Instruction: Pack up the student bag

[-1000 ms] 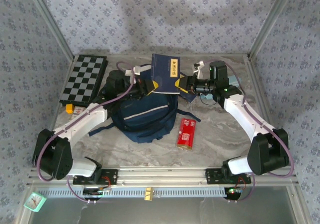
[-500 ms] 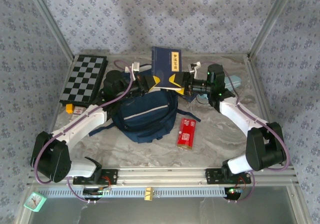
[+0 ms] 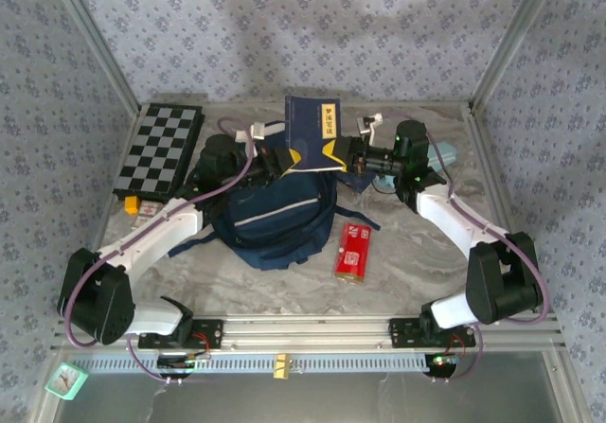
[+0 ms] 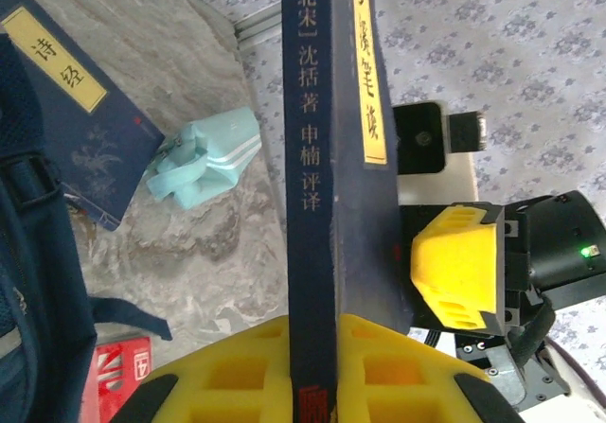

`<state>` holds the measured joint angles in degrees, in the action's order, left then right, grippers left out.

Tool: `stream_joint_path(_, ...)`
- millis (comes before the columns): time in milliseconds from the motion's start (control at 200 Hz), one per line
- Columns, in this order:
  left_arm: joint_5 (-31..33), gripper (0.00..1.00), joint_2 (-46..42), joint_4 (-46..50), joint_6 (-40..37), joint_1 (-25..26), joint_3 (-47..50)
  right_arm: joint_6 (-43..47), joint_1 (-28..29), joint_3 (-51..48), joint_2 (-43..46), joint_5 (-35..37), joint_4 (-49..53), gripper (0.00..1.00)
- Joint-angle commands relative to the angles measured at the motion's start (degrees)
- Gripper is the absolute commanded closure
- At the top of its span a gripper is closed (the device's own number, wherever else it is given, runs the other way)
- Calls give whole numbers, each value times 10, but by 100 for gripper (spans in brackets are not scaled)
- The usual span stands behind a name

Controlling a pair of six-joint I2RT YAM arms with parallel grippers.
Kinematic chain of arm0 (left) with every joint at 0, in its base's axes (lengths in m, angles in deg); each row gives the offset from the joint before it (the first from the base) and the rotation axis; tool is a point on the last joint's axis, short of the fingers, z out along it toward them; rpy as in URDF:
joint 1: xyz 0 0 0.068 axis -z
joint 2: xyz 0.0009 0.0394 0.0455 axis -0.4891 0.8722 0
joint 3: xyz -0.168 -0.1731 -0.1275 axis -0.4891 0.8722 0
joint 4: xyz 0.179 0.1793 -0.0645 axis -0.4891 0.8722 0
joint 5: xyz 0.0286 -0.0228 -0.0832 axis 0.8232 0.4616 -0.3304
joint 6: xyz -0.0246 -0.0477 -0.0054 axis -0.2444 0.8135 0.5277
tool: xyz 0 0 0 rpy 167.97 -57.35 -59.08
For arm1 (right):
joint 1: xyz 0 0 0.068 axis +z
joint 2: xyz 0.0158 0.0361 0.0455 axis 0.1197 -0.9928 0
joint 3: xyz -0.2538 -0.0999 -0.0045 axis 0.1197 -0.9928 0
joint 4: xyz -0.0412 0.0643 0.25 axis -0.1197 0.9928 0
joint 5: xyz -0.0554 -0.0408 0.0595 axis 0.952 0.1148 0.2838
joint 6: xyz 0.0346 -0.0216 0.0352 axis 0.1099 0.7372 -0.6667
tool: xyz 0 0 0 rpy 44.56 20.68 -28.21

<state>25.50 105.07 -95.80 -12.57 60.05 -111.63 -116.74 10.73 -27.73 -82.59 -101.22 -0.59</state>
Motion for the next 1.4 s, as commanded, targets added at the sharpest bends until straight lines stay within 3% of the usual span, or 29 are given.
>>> stream_joint_path(0,13,100,-14,11,-30,0,-4,34,-7,12,20,2,26,80)
stream_joint_path(135,17,100,-18,38,-47,1,-7,48,-11,13,24,7,47,95)
stream_joint_path(255,26,76,-25,92,-78,3,-14,98,-18,24,36,17,122,100)
stream_joint_path(325,55,65,-37,178,-140,5,-29,159,-25,42,47,34,218,100)
stream_joint_path(445,164,54,-48,323,-286,25,-52,247,-42,64,64,68,366,100)
stream_joint_path(605,202,46,-8,423,-415,55,-81,270,-78,45,86,74,419,100)
stream_joint_path(800,328,36,64,491,-546,149,-125,272,-121,2,117,74,437,100)
stream_joint_path(885,360,35,92,503,-564,166,-137,272,-137,-10,127,72,441,100)
stream_joint_path(1074,366,33,134,501,-581,170,-147,271,-159,-24,136,68,439,100)
stream_joint_path(1394,313,29,179,514,-598,171,-159,265,-164,-33,130,65,425,100)
